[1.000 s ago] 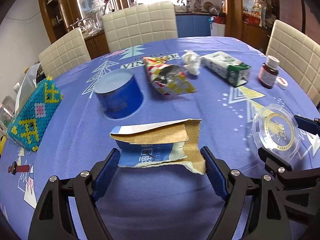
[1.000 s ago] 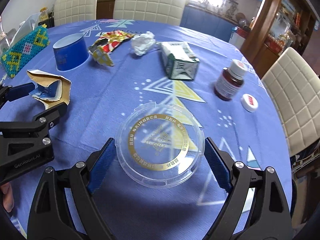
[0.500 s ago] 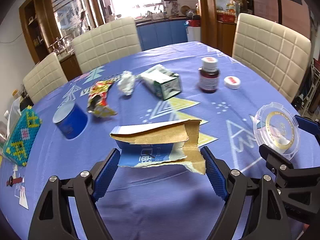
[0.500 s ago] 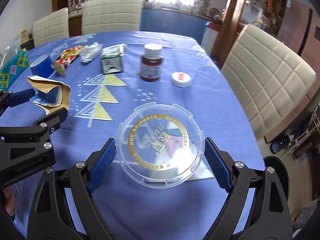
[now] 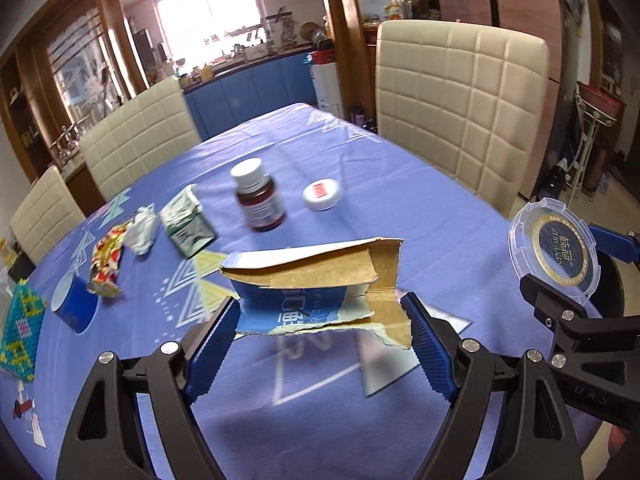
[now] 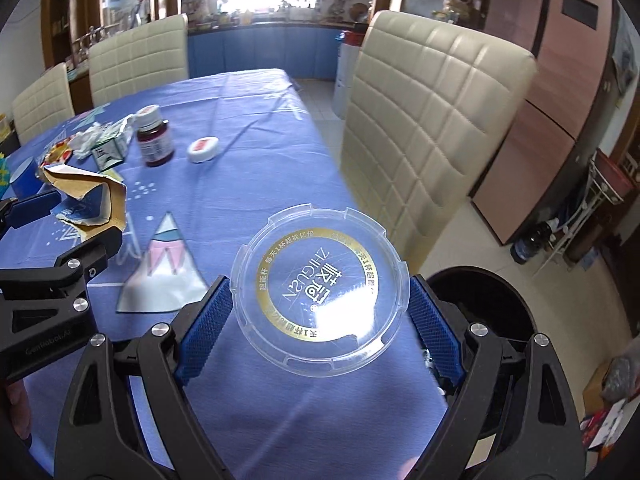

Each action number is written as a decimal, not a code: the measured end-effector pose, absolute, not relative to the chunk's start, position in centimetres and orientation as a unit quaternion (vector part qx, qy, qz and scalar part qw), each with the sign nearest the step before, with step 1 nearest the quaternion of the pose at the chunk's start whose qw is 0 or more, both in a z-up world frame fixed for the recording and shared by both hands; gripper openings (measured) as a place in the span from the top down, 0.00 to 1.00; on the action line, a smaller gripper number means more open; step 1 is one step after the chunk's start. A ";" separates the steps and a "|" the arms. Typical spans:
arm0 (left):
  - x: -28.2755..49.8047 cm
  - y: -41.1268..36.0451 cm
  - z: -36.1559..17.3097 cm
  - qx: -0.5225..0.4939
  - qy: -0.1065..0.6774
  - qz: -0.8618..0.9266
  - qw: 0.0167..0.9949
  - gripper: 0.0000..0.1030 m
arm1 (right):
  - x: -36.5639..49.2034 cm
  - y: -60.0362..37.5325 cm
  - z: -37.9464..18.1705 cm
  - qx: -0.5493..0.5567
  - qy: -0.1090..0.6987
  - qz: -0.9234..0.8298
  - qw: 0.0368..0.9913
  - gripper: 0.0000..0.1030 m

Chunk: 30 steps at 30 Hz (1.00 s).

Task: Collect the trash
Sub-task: 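Carry both items to the black bin and open the right gripper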

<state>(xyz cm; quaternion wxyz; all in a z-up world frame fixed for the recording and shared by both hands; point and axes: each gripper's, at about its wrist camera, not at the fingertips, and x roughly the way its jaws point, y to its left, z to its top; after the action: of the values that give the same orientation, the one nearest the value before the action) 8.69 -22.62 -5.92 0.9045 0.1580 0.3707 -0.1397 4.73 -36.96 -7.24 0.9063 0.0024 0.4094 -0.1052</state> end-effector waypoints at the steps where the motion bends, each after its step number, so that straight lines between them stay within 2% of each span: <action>1: 8.5 -23.4 -5.9 0.159 0.370 -0.145 0.904 0.23 | 4.6 -37.6 -7.3 0.005 0.409 -0.110 0.906 0.16; 30: 6.9 -37.9 -6.7 0.191 0.373 -0.231 0.878 0.23 | 0.6 -51.6 -8.5 0.068 0.408 -0.207 0.887 0.15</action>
<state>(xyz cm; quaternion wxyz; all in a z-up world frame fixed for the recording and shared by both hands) 6.88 -37.89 -6.69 0.8779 0.1909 0.3731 -0.2315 0.61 -51.59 -8.49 0.8867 0.0676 0.4077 -0.2072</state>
